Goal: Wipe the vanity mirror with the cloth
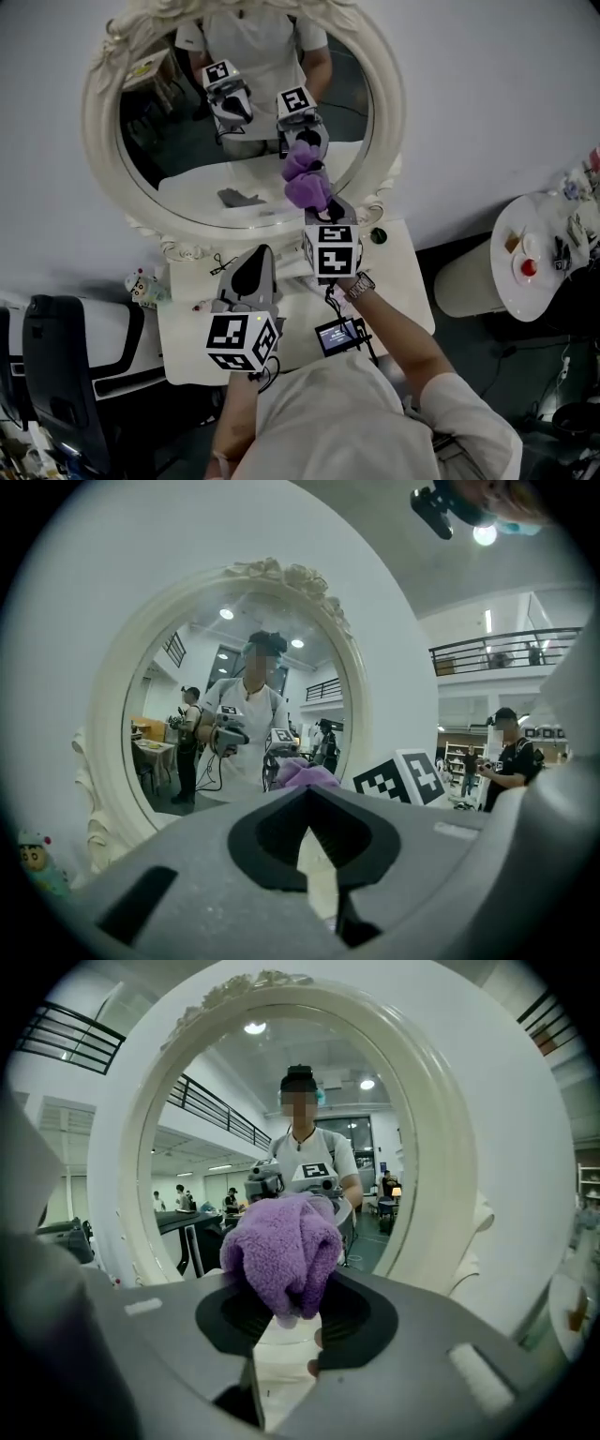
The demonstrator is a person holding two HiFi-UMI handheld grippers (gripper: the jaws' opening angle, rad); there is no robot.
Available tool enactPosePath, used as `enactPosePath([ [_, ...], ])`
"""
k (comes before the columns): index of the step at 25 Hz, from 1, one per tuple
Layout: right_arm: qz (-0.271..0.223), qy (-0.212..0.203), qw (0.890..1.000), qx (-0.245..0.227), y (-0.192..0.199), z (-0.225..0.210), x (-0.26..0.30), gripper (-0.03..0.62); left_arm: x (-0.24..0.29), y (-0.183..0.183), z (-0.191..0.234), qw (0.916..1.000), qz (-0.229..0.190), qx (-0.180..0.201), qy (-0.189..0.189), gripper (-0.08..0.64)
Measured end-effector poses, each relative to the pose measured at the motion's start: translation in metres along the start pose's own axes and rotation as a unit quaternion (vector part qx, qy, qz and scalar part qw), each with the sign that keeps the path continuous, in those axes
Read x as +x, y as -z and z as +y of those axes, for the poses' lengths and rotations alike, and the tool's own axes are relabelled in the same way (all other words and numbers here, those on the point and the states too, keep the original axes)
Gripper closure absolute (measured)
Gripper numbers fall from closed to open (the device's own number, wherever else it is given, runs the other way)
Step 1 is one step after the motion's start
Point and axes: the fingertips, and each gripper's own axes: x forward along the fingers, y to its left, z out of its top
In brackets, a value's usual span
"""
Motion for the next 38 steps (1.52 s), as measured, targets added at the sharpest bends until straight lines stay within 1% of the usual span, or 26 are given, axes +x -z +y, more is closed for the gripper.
enactPosePath([
  [6,0.004,0.035,0.999,0.011,0.003,-0.055,-0.009,0.474,0.019,0.003,-0.021,0.9999,0.003,-0.001,0.013,0.558],
  [9,0.007,0.052,0.999,0.011,0.005,-0.075,-0.013,0.474,0.023,0.006,-0.027,0.9997,0.006,0.0,0.024,0.558],
  [12,0.007,0.058,0.998,0.011,0.005,-0.076,-0.015,0.474,0.023,0.008,-0.028,0.9994,0.011,-0.003,0.031,0.558],
  [15,0.008,0.059,0.998,0.033,0.009,-0.066,-0.016,0.474,0.017,0.01,-0.018,0.9994,0.015,-0.004,0.03,0.558],
  [17,0.01,0.052,0.998,0.04,0.014,-0.049,-0.014,0.474,0.008,0.011,-0.004,0.9996,0.017,-0.005,0.02,0.558],
  [19,0.013,0.037,0.998,0.04,0.018,-0.024,-0.009,0.474,-0.005,0.011,0.014,0.9998,0.017,-0.008,0.006,0.558],
  [23,0.025,-0.005,0.999,0.028,0.028,0.046,0.004,0.474,-0.036,0.009,0.055,0.9995,0.014,-0.013,-0.025,0.558],
  [26,0.035,-0.036,0.998,0.022,0.037,0.101,0.016,0.472,-0.062,0.008,0.089,0.9982,0.008,-0.019,-0.056,0.558],
  [29,0.046,-0.06,0.997,0.024,0.047,0.147,0.026,0.472,-0.086,0.009,0.121,0.9955,0.004,-0.023,-0.092,0.558],
  [34,0.064,-0.109,0.992,0.015,0.061,0.215,0.042,0.472,-0.12,0.01,0.159,0.9896,0.001,-0.028,-0.141,0.558],
  [38,0.072,-0.135,0.988,0.006,0.068,0.248,0.052,0.472,-0.139,0.017,0.175,0.9847,0.007,-0.033,-0.171,0.558],
])
